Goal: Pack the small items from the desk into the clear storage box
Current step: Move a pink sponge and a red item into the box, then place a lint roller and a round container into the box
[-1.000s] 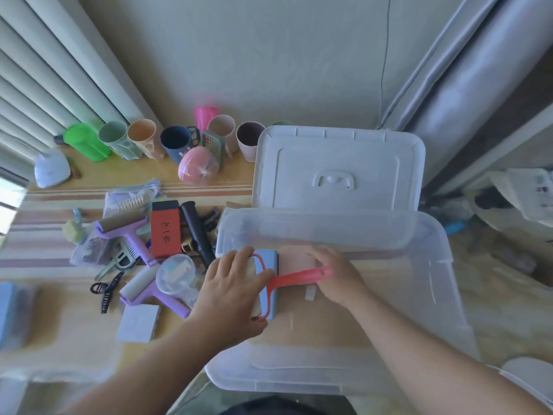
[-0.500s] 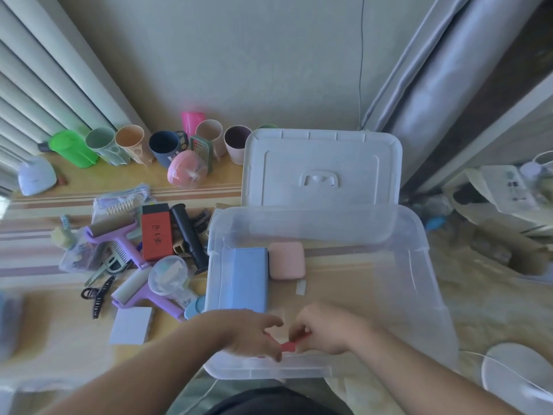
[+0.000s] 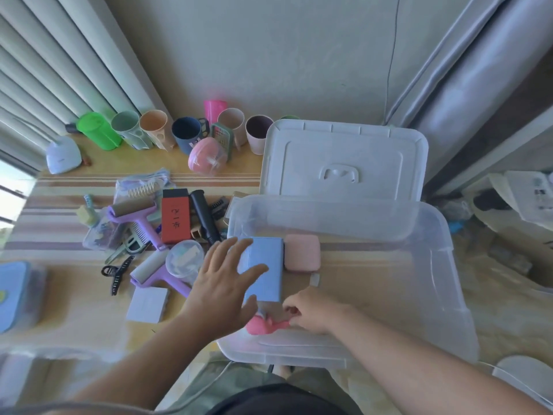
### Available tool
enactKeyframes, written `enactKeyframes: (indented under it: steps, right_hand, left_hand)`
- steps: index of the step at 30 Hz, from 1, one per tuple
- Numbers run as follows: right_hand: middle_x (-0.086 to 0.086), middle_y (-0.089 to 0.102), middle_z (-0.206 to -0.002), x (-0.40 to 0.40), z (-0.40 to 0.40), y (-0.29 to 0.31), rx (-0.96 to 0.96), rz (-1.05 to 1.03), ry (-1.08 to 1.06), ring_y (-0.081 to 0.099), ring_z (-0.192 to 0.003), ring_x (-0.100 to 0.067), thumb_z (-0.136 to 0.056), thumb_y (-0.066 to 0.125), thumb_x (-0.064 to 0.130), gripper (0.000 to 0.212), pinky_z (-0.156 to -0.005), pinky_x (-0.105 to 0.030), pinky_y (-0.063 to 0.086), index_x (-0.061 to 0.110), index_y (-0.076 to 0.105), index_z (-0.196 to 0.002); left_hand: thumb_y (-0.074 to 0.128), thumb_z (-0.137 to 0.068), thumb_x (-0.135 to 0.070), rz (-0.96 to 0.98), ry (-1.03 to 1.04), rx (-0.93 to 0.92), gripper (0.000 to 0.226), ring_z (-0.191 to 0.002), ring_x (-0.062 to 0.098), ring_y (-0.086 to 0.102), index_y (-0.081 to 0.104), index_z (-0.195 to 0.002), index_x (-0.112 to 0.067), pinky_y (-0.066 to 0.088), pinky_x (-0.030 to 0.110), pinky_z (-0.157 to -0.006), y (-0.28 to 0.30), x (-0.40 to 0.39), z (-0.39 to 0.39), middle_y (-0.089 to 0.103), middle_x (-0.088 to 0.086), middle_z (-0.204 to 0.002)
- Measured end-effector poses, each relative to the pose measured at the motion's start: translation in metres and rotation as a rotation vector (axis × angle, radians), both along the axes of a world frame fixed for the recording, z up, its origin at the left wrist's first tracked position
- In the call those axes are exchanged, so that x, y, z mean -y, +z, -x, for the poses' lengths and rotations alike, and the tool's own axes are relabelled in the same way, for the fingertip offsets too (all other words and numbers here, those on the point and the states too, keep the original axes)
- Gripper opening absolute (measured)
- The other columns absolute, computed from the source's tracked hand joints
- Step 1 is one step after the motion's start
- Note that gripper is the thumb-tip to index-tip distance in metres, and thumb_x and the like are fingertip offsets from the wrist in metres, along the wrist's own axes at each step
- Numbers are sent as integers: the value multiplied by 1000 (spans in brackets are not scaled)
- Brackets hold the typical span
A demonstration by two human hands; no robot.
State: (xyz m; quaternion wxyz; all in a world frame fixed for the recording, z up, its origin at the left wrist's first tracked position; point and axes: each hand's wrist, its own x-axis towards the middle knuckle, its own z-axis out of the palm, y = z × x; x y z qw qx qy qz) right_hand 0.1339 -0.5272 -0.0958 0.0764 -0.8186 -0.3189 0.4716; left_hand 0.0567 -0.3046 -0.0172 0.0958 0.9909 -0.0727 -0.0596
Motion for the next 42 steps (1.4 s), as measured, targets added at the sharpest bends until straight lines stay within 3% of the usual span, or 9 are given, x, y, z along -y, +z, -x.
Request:
enactKeyframes:
  steps: [5, 11, 16, 21, 23, 29, 34, 39, 42]
  right_hand:
    - [5, 65, -139, 7, 3, 4, -47, 30, -53, 61, -123, -21, -94, 66, 38, 48, -102, -43, 51, 35, 60, -142]
    - [9, 61, -137, 13, -6, 30, 54, -12, -225, 59, -123, -15, -97, 64, 36, 42, -101, -32, 47, 32, 64, -139]
    - [12, 66, -106, -23, -10, 57, 364, -310, -457, 63, -106, -17, -90, 70, 19, 25, -89, -28, 46, 31, 75, -111]
    - [7, 61, -113, -132, 4, 92, 604, -586, -422, 53, -108, -14, -88, 76, 15, 37, -99, -9, 28, 24, 71, -123]
    - [4, 60, -113, -186, 15, 95, 616, -650, -349, 52, -109, -17, -86, 76, 16, 41, -96, -20, 38, 21, 70, -125]
    - [1, 46, -127, -294, 45, 48, 534, -261, -86, 48, -116, -29, -88, 67, 44, 59, -84, -43, 54, 32, 47, -142]
    - [-10, 33, -145, -304, 53, 5, 544, 43, -333, 46, -118, -35, -79, 71, 68, 93, -88, -43, 53, 36, 27, -154]
    - [-11, 28, -145, -304, 49, -19, 485, 35, -380, 45, -123, -36, -83, 73, 61, 94, -91, -43, 52, 33, 21, -157]
    - [-10, 28, -153, -306, 45, -36, 462, 24, -407, 45, -125, -35, -83, 75, 56, 99, -93, -45, 52, 36, 18, -161]
  left_hand:
    - [63, -82, -41, 118, 92, -27, 60, -146, 35, 25, 54, -140, -31, 28, 55, -117, -8, -11, 11, 28, 7, -161]
    - [58, -86, -46, 245, 88, -33, 65, -149, 34, 18, 41, -148, -36, 29, 54, -117, -10, -16, 9, 13, 4, -166]
    - [50, -96, -52, 416, 205, -10, 59, -149, 26, 21, 32, -151, -41, 26, 45, -117, -17, -57, 20, 17, -4, -164]
    - [62, -81, -41, 263, 346, -81, 65, -142, 36, 32, 45, -143, -35, 37, 54, -113, -46, -156, 45, 31, 5, -158]
    - [65, -75, -40, 210, 378, -110, 67, -139, 40, 36, 50, -140, -34, 40, 57, -109, -59, -202, 59, 35, 8, -154]
    - [65, -75, -52, 101, 446, -258, 75, -137, 36, 35, 40, -145, -37, 38, 51, -111, -88, -288, 90, 37, 2, -146]
    - [60, -84, -52, 169, 279, -380, 79, -139, 30, 30, 20, -151, -44, 40, 46, -110, -101, -279, 83, 30, -1, -150]
    - [57, -91, -46, 146, 256, -419, 73, -139, 36, 30, 17, -152, -49, 40, 46, -110, -121, -269, 61, 24, 8, -155]
    - [55, -91, -36, 161, 250, -401, 63, -118, 36, 46, 29, -146, -51, 48, 44, -95, -135, -275, 47, 39, 7, -138]
